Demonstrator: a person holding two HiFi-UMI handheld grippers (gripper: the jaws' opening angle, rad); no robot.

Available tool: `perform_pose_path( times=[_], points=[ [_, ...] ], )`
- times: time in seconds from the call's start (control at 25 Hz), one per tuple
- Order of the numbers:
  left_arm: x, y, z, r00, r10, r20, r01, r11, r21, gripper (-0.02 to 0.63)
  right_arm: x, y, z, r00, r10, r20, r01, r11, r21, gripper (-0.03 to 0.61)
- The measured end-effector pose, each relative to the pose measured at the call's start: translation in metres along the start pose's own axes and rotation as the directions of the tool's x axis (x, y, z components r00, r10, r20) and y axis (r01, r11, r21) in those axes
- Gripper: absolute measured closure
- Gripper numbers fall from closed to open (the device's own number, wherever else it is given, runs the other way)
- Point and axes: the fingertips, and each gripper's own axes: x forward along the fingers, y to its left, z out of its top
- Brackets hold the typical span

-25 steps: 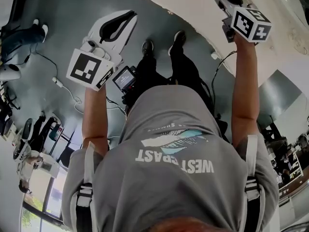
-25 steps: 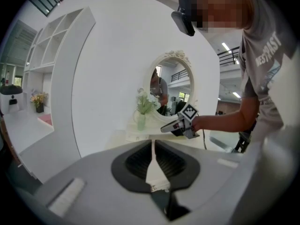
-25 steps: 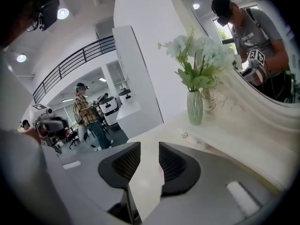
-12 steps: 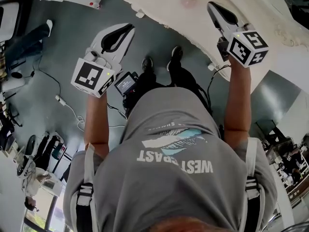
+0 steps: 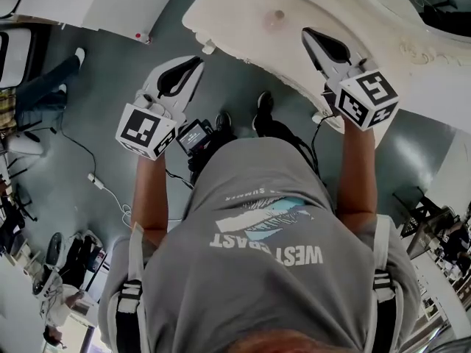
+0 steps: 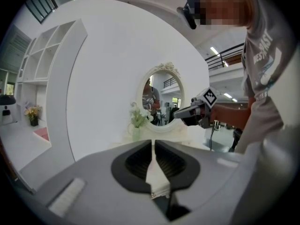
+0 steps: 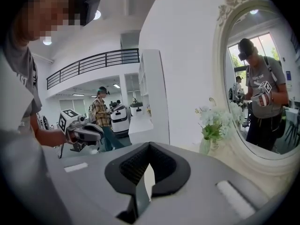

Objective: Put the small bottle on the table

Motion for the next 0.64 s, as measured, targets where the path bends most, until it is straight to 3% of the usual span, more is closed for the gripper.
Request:
perform_pose_path(
  times=[0.28,0.64],
  points=[
    [-0.012,-0.010,0.009,1.000,-0.014,0.017,0.014,1.000,0.014,0.594,-0.026,0.019,0.008,1.000,-0.022,0.015,0.022,1.000,-0.008,0.578],
    [-0.014,-0.012,-0.012,0.999,-0.033,0.007,0.033,0.999,0.004,0.593,-0.033,0.029,-0.011,0.999,-0.039,0.010,0.038,0.999,0.010,0.578]
  ],
)
